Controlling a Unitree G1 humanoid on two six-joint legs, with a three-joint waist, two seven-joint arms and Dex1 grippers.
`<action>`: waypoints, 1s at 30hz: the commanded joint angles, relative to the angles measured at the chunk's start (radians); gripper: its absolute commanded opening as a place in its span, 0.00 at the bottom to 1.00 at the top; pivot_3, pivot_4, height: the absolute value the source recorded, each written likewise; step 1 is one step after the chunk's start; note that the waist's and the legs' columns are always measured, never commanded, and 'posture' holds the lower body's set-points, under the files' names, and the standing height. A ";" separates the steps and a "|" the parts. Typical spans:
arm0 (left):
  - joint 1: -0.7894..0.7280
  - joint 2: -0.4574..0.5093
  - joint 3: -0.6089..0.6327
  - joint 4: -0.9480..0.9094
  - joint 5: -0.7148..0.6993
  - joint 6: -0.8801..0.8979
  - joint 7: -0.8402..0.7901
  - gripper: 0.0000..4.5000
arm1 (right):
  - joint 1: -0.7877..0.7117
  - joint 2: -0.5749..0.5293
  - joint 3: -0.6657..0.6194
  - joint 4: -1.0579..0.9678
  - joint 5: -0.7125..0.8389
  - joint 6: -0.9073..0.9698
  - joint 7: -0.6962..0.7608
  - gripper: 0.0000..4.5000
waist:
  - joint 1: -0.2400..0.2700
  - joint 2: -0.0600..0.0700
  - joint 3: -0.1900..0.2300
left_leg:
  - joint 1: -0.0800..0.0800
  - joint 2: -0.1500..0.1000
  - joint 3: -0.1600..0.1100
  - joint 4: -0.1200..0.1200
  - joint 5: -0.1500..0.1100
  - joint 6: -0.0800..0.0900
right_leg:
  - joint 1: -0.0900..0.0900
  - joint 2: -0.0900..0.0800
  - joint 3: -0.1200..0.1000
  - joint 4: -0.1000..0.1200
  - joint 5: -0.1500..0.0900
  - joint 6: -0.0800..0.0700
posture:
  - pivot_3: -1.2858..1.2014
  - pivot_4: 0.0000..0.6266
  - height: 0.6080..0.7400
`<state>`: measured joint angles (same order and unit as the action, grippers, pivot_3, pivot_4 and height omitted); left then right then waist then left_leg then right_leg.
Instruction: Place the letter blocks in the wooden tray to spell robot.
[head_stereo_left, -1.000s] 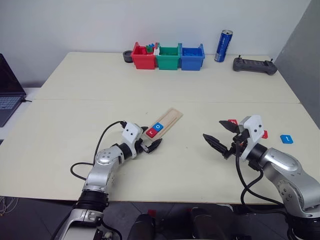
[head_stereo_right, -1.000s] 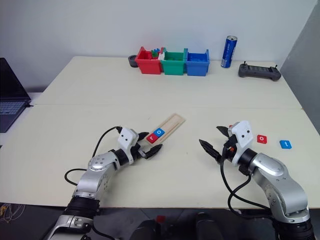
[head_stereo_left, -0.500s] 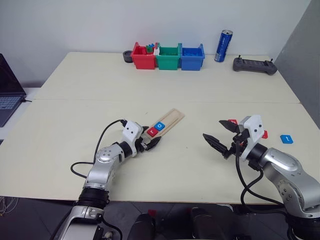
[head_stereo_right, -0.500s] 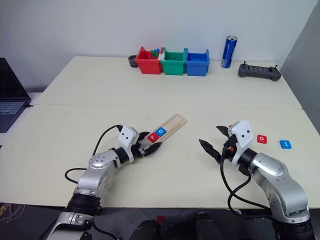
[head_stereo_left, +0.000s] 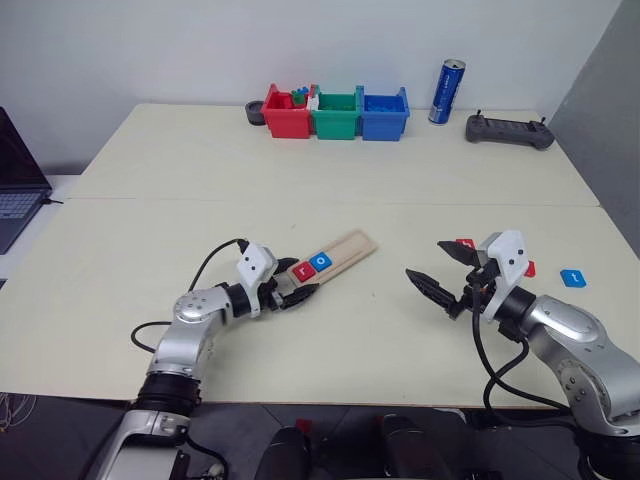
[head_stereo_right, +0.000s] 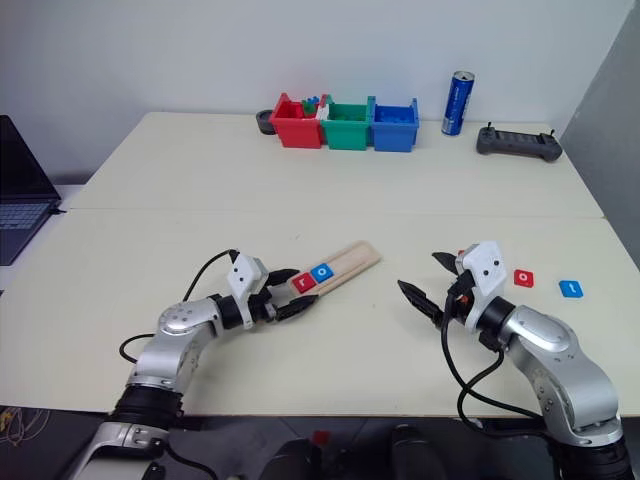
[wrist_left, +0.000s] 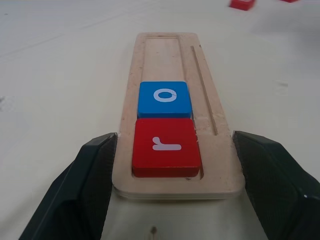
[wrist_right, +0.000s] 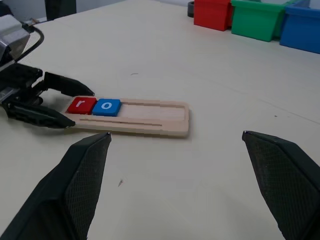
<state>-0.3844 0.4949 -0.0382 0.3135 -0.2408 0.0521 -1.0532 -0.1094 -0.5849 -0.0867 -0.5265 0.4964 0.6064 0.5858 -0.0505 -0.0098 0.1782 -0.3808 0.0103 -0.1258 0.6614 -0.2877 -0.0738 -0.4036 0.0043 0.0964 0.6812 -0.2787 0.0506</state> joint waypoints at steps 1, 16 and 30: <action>-0.047 0.042 -0.007 0.037 -0.028 -0.064 -0.143 0.75 | 0.002 -0.050 -0.021 -0.034 0.037 -0.020 0.086 1.00 | -0.001 0.000 0.000 | 0.000 0.000 0.000 0.000 0.000 0.000 | 0.000 0.000 0.000 0.000 0.000 0.000 | 0.52 0.24 1.00; -0.163 0.060 -0.076 0.237 -0.018 -0.258 -0.501 0.75 | 0.040 -0.253 -0.058 0.090 0.044 -0.204 0.453 1.00 | -0.006 -0.002 0.001 | 0.000 0.000 0.000 0.000 0.000 0.000 | 0.000 0.001 0.000 0.000 0.000 0.000 | 0.52 0.24 1.00; -0.198 0.026 -0.086 0.363 0.042 -0.388 -0.472 0.75 | -0.006 -0.253 -0.030 0.158 0.000 -0.276 0.486 1.00 | -0.005 -0.002 0.001 | 0.000 0.000 0.000 0.001 0.000 0.000 | 0.000 0.001 0.000 0.000 0.000 0.000 | 0.52 0.24 1.00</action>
<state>-0.5590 0.5212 -0.1307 0.6599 -0.2152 -0.3054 -1.5551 -0.1004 -0.8423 -0.1117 -0.3512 0.4854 0.3232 1.0807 -0.0556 -0.0118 0.1793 -0.3812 0.0104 -0.1260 0.6624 -0.2878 -0.0735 -0.4036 0.0050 0.0965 0.6814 -0.2787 0.0506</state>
